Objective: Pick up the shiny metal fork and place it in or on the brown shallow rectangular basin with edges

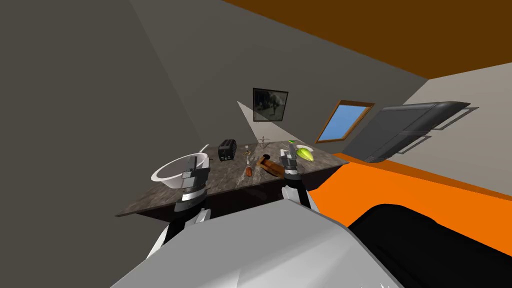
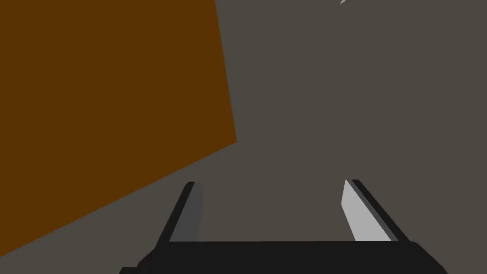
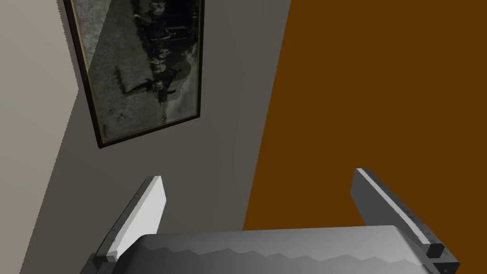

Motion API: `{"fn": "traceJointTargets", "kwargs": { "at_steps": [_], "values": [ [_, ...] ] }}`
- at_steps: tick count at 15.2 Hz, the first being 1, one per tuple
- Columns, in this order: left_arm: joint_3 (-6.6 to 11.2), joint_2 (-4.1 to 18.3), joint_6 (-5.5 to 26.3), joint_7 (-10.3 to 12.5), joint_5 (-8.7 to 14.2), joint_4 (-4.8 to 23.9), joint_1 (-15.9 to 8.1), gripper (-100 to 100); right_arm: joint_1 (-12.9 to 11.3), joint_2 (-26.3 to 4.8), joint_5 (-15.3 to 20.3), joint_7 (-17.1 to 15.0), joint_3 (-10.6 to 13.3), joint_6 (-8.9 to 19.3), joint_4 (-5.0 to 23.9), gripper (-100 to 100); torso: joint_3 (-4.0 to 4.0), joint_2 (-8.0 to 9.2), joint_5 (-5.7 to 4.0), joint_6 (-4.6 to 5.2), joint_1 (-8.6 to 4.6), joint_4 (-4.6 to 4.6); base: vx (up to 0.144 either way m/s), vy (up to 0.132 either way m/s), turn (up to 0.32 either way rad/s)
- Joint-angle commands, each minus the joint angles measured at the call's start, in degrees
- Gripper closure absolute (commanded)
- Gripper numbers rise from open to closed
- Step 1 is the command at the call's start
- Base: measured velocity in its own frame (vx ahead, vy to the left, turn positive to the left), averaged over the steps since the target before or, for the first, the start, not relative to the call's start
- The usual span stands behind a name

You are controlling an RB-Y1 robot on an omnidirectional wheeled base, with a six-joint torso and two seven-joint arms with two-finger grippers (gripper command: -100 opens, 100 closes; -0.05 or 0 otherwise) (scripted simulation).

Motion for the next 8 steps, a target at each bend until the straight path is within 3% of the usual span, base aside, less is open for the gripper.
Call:
{"fn": "traceJointTargets", "kwargs": {
  "at_steps": [1, 2, 8],
  "values": [
    [0.33, 2.6, 0.3, 0.5, -0.3, 1.2, -0.1, -100, 0.0, 0.0, 0.0, 0.0, 0.0, 0.0, 0.0, 0, 0.0, 0.0, 0.0, 0.0, 0.0, 0.0, -0.008, -0.012, -0.118],
    [0.33, 2.6, 0.3, 0.5, -0.3, 1.2, -0.1, -100, 0.0, 0.0, 0.0, 0.0, 0.0, 0.0, 0.0, 0, 0.01, 0.02, 0.0, 0.03, -0.02, 0.0, -0.019, -0.014, -0.128],
    [1.7, 10.4, 1.7, 3.0, -1.6, 7.0, -0.7, -100, 0.0, 0.0, 0.0, 0.0, 0.0, 0.0, 0.0, 0, 0.08, 0.15, -0.02, 0.03, -0.1, 0.03, -0.034, -0.029, -0.185]
  ]
}}
